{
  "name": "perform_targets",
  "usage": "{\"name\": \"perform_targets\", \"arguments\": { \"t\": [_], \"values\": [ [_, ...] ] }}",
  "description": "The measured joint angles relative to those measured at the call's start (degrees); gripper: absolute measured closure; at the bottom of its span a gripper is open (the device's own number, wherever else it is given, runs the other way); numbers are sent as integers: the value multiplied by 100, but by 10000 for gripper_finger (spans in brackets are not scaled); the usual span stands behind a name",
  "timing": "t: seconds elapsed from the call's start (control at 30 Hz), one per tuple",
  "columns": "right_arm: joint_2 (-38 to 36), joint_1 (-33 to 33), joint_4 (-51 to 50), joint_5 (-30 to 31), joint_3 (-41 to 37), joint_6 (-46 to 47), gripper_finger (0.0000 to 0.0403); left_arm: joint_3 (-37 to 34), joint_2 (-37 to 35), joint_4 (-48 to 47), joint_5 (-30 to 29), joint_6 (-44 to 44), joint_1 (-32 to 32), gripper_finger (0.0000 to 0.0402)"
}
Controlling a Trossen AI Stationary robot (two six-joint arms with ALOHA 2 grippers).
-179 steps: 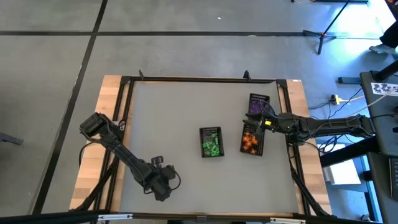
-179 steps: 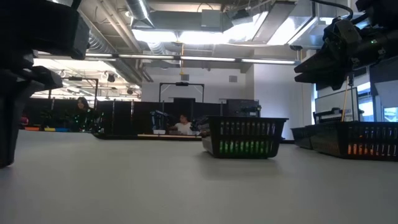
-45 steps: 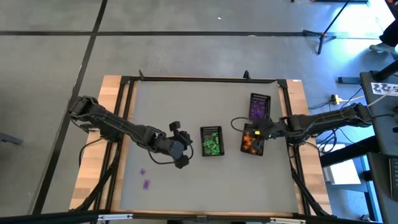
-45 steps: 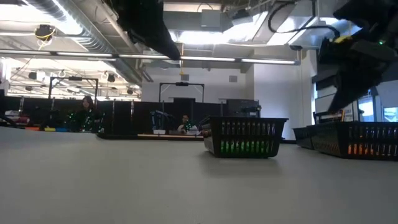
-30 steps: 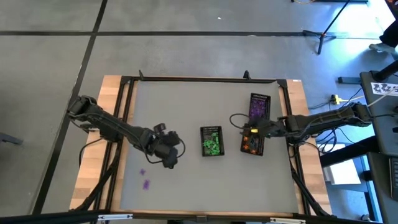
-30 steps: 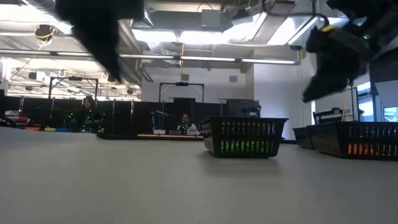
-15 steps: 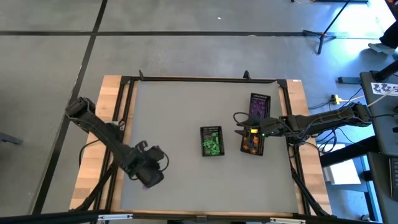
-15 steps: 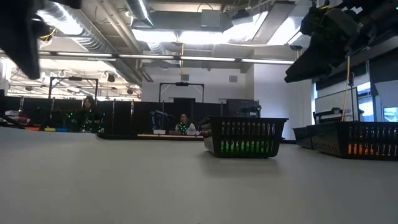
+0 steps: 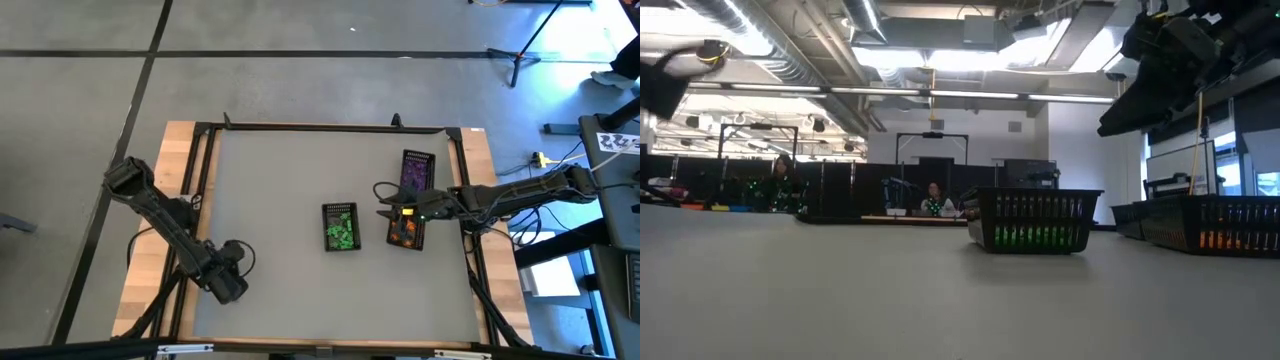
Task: Sort Halloween decoration
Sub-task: Put the top purple spider toy into the top bin
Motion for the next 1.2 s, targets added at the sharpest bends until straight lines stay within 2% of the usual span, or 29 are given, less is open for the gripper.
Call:
{"name": "perform_targets", "arguments": {
  "t": [0.2,0.4,0.53,0.67,0.77,0.97,1.2],
  "values": [
    [375,2,190,-4,0,0,240,-527,-34,519,481,-477,7,266],
    [767,0,598,-91,0,-132,240,-670,-50,657,536,-445,65,273],
    [921,-4,753,-94,0,-190,240,-656,-37,756,496,39,191,313],
    [978,-4,903,-94,0,-234,240,-477,0,710,398,567,366,382],
    [981,-4,941,-94,0,-276,240,-332,17,618,308,931,536,395],
    [981,-4,1055,-91,0,-291,240,237,26,-79,-839,1630,847,401],
    [1083,2,1950,-566,0,-389,240,1026,13,283,-3068,2962,1195,401]
  ]
}}
